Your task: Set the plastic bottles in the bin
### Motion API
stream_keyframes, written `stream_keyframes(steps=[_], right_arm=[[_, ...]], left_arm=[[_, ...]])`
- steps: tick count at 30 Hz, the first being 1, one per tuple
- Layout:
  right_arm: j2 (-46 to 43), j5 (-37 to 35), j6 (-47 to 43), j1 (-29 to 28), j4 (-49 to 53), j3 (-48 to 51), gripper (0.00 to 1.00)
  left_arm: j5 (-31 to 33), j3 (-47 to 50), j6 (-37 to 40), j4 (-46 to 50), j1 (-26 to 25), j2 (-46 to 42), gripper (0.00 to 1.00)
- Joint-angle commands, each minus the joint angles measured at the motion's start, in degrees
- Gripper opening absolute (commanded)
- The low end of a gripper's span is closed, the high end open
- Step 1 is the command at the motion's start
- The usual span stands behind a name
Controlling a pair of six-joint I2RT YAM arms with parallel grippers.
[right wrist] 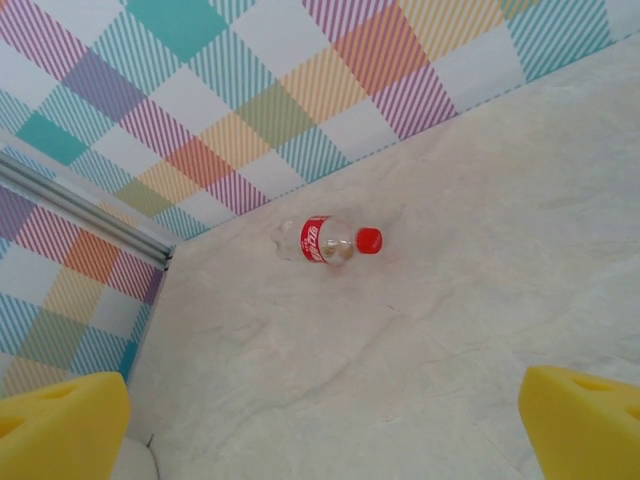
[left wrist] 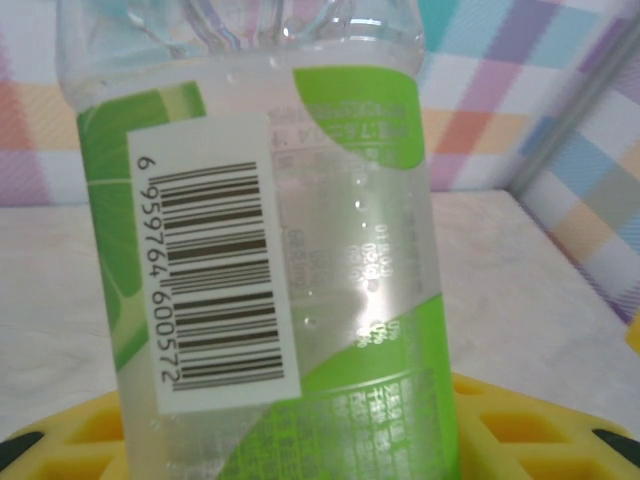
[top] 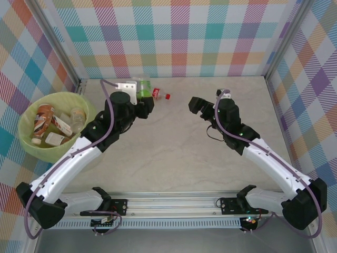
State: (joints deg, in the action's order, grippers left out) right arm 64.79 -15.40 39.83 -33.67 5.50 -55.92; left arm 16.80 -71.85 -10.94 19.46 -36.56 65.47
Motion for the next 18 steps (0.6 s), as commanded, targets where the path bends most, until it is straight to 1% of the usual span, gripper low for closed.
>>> stream_keyframes(steps=[1,4,6,7,9,12,15,18], right_arm=[[0.54,-1.87,-1.16,0.35,0.30,0.07,1.00],[1.63,-1.27,-0.90,0.45,-0.19,-0.22,1.00],[2.38,-0.56,-0.90,0.54,-0.22,-0.65,1.00],[2.72,-0.28,-0.90,0.54,-0.22,-0.89,1.00],[3.40,0.49,-1.01,0.62,-0.08,-1.36,1.00],[4.23,1.27,-1.21,0.71,0.12,-1.90,1.00],[4.94,1.75,-1.46,1.01,0.28,-2.34,1.00],[5.75,2.19,-1.36,1.06,0.16,-2.83,1.00]], left_arm=[[16.48,-5.01,6.54,8.29,0.65,-2.53,0.44],[25.42,-7.89,9.26,11.09,2.48,-3.50,0.44],[29.52,-9.20,9.37,13.27,5.71,-3.93,0.43],[30.54,-9.44,8.89,14.16,7.36,-4.18,0.42],[29.66,-9.19,7.05,15.83,13.49,-5.32,0.42],[24.46,-8.80,2.60,18.68,23.30,-7.21,0.41],[24.47,-8.58,-3.71,22.63,29.88,-8.32,0.41],[27.24,-8.75,-7.75,27.31,34.03,-7.79,0.41]])
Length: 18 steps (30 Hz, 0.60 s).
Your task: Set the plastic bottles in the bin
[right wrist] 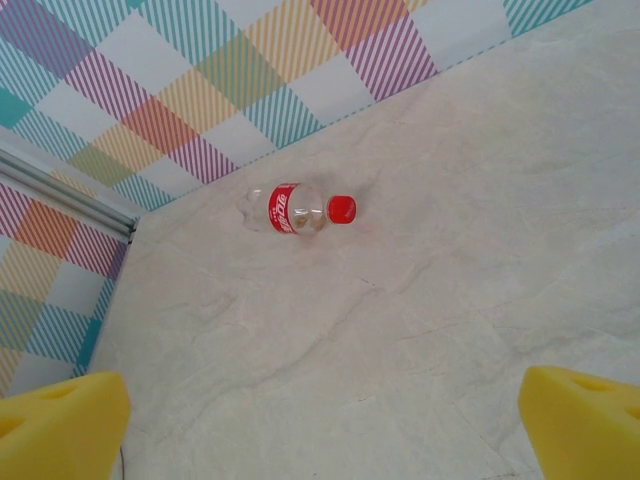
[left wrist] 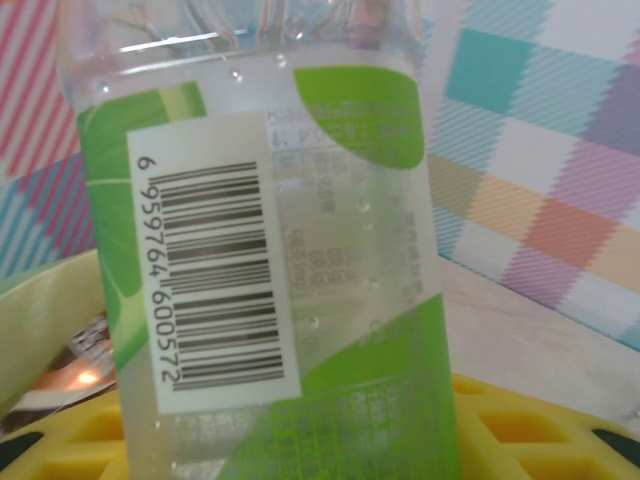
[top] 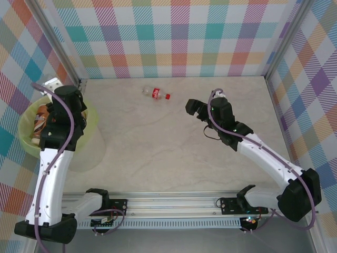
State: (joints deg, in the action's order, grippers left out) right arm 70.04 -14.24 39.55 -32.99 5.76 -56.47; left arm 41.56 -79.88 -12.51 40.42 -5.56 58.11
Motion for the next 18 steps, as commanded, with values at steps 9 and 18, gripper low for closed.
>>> stream_keyframes(steps=[9,18], right_arm=[[4.29,4.39,-1.93,0.56,1.06,-6.31,1.00],[6.40,6.83,-1.59,0.56,1.99,-8.04,1.00]], left_arm=[[-1.34,5.21,-18.55,10.91,15.14,-0.80,0.36],[-0.83,5.66,-27.85,14.47,17.25,-1.29,0.82]])
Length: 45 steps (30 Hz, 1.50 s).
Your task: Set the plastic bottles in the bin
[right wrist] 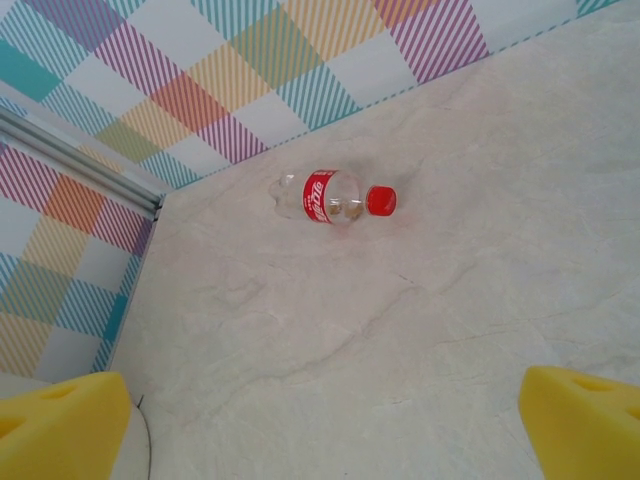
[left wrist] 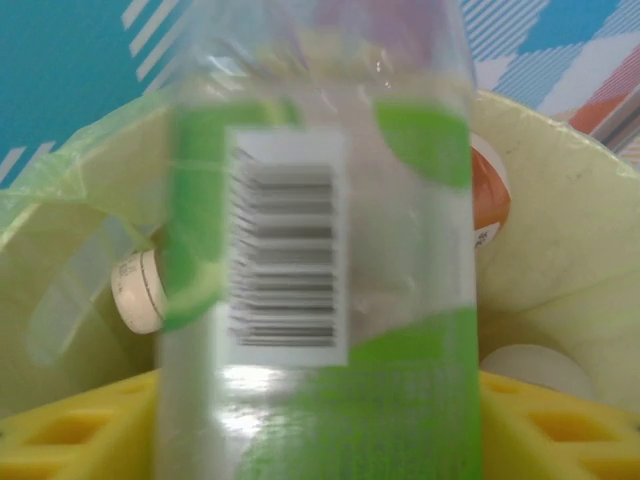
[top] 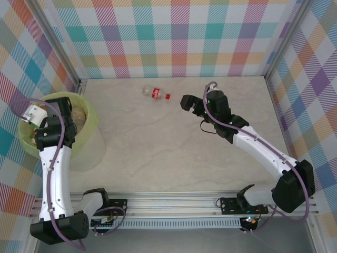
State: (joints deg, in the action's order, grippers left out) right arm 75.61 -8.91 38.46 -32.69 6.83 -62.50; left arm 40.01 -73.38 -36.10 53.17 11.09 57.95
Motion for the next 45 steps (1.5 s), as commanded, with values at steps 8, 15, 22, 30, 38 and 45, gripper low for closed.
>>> stream_keyframes(steps=[8,15,22,30,38,45], right_arm=[[2.84,3.21,0.56,0.27,1.96,-3.92,1.00],[2.55,3.04,0.76,0.26,2.63,-4.06,1.00],[0.89,0.96,-0.40,0.31,3.90,-3.08,1.00],[-2.76,-2.43,-1.73,0.47,6.14,0.79,1.00],[-8.24,-5.80,-3.54,0.72,9.48,5.79,1.00],[-14.31,-8.39,-4.00,0.75,12.70,10.20,1.00]], left_arm=[[-10.02,-0.93,1.36,-3.13,0.52,-3.70,1.00],[-30.46,-2.48,10.33,-9.06,0.31,0.32,1.00],[-27.71,-5.94,14.25,-13.29,-11.14,3.55,1.00],[-5.00,-15.99,17.88,-13.97,-33.05,12.58,1.00],[-8.09,-23.97,14.92,-21.08,-43.52,31.20,1.00],[-9.92,-32.77,7.58,-22.75,-43.48,47.19,1.00]])
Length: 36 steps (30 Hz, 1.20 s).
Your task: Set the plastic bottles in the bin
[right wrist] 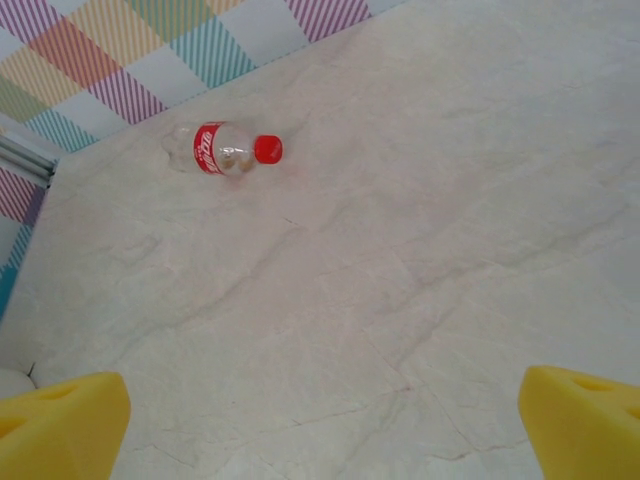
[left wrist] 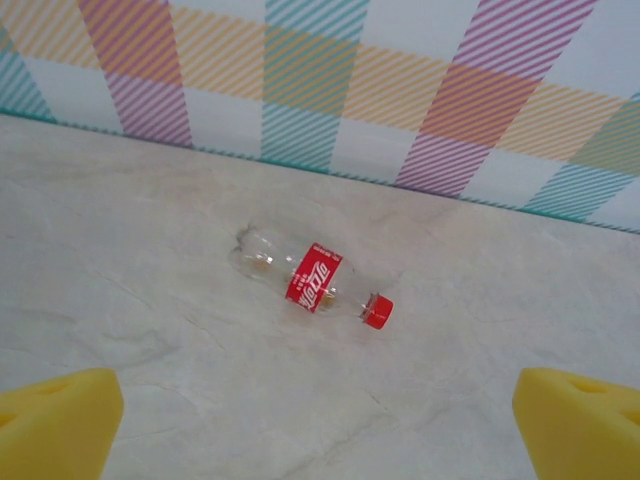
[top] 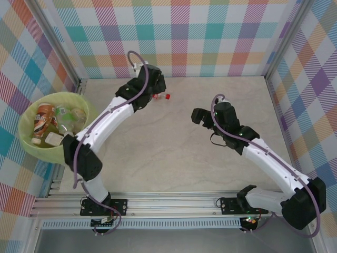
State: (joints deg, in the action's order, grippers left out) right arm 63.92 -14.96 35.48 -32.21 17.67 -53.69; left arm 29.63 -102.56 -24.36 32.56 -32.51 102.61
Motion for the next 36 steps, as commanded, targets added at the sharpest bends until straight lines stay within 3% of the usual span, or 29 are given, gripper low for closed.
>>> stream_keyframes(steps=[1,5,10,13,18,22,36], right_arm=[[-3.49,-2.73,-0.97,0.30,2.11,2.08,1.00],[-6.34,-4.08,-0.80,0.30,3.14,3.71,1.00],[-7.84,-4.79,-0.64,0.30,3.61,4.65,1.00],[-7.82,-4.65,-0.76,0.30,4.10,4.32,1.00],[-8.25,-4.20,-0.78,0.25,4.59,4.36,1.00],[-8.50,-4.36,-0.86,0.29,4.74,4.65,1.00],[-7.66,-3.76,-0.95,0.30,4.87,4.38,1.00]], left_arm=[[1.19,-5.13,-5.51,-2.15,0.15,5.07,1.00],[3.19,-13.45,-10.33,1.61,0.92,15.14,1.00],[0.06,-31.19,-19.57,13.81,3.36,29.91,1.00],[-0.10,-45.33,-21.30,20.92,4.01,39.17,1.00],[-0.81,-78.02,-26.65,34.99,5.29,58.58,1.00],[-2.52,-76.30,-33.62,34.33,6.39,61.31,1.00],[-2.36,-79.38,-32.07,26.58,8.03,70.46,1.00]])
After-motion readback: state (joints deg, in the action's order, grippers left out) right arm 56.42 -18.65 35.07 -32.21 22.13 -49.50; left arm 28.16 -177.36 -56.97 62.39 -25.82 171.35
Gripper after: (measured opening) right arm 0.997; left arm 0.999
